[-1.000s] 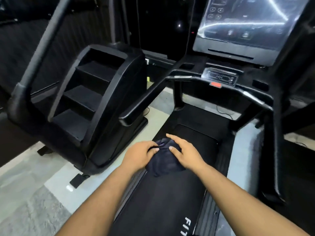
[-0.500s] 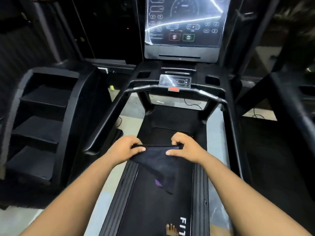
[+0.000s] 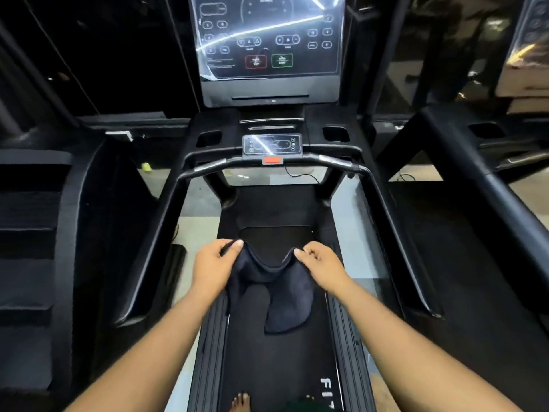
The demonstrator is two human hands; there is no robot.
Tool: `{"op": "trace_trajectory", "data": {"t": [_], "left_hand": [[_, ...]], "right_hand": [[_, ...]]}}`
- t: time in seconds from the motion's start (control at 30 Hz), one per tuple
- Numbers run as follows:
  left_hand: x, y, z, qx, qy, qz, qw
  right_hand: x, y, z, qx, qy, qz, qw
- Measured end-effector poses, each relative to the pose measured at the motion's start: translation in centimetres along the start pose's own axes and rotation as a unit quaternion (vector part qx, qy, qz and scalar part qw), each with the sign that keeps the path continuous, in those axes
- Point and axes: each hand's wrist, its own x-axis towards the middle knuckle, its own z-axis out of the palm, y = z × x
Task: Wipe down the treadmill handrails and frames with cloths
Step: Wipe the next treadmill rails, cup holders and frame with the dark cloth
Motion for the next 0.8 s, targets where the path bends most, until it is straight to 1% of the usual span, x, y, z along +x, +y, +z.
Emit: {"op": "trace_trajectory", "data": {"t": [0.03,0.1,0.17,0.23,0.33,0.37,0.4,0.43,0.47,0.53,0.57,0.6,0.63,0.67,0.7,0.73,0.77,0.8], "left_hand": [[-0.1,0.1,0.8,-0.010,-0.024,0.013,1.000],[-0.2,0.3,2.2,-0.017,-0.080,0.049,0.995],[-0.1,0.2,3.0,-0.017,-0.108,0.080,0.991],[0.8,0.0,3.3,-0.024,-0.122,0.088,0.988],[3.5,-0.2,3.1,-0.031,-0.117,0.083,0.989],[4.8,-0.4,2.9,-0.028,-0.107,0.074,0.991],[6.5,-0.6,2.8,-0.032,-0.099,0.053,0.993],[8.1,-0.8,2.7,-0.049,-0.090,0.025,0.994],[9.5,-0.9,2.6,-0.056,-0.088,0.001,0.995],[11.8,-0.9,3.2,-0.025,-0.113,0.002,0.993],[12.6,-0.6,4.0,-0.001,-0.127,0.012,0.992],[12.9,-0.2,4.6,0.015,-0.133,0.011,0.991],[13.0,0.2,5.3,0.023,-0.136,0.009,0.990],[13.1,0.6,6.3,0.027,-0.135,0.003,0.990],[12.8,1.0,7.3,0.031,-0.135,0.000,0.990],[12.5,1.7,8.3,0.034,-0.141,0.001,0.989],[11.9,2.2,9.1,0.027,-0.153,0.008,0.988],[11.2,2.7,9.8,0.018,-0.169,0.023,0.985]], "right_hand": [[-0.1,-0.6,1.2,0.053,0.025,0.028,0.998],[-0.2,-1.9,3.6,0.151,0.090,0.081,0.981],[-0.3,-2.9,5.2,0.208,0.149,0.110,0.960],[-0.2,-3.3,5.7,0.164,0.207,0.109,0.958],[-0.6,-3.0,3.8,0.016,0.273,0.082,0.958],[-0.9,-2.4,2.6,-0.041,0.277,0.064,0.958],[-1.3,-1.6,1.1,-0.094,0.263,0.055,0.959],[-1.8,-0.9,-0.3,-0.144,0.227,0.055,0.962],[-2.4,-0.2,-1.6,-0.201,0.179,0.067,0.961],[-3.1,1.1,-3.5,-0.321,0.099,0.125,0.934],[-3.1,1.8,-4.2,-0.352,0.085,0.152,0.919],[-2.8,2.2,-4.5,-0.352,0.088,0.178,0.915],[-2.5,2.4,-4.5,-0.322,0.099,0.208,0.918],[-1.7,2.5,-4.6,-0.254,0.120,0.239,0.929],[-1.1,2.3,-4.4,-0.135,0.145,0.268,0.943],[-0.2,2.0,-4.2,0.024,0.174,0.290,0.941],[0.5,1.5,-3.6,0.173,0.193,0.305,0.916],[1.1,0.8,-3.0,0.282,0.197,0.305,0.888]]}}
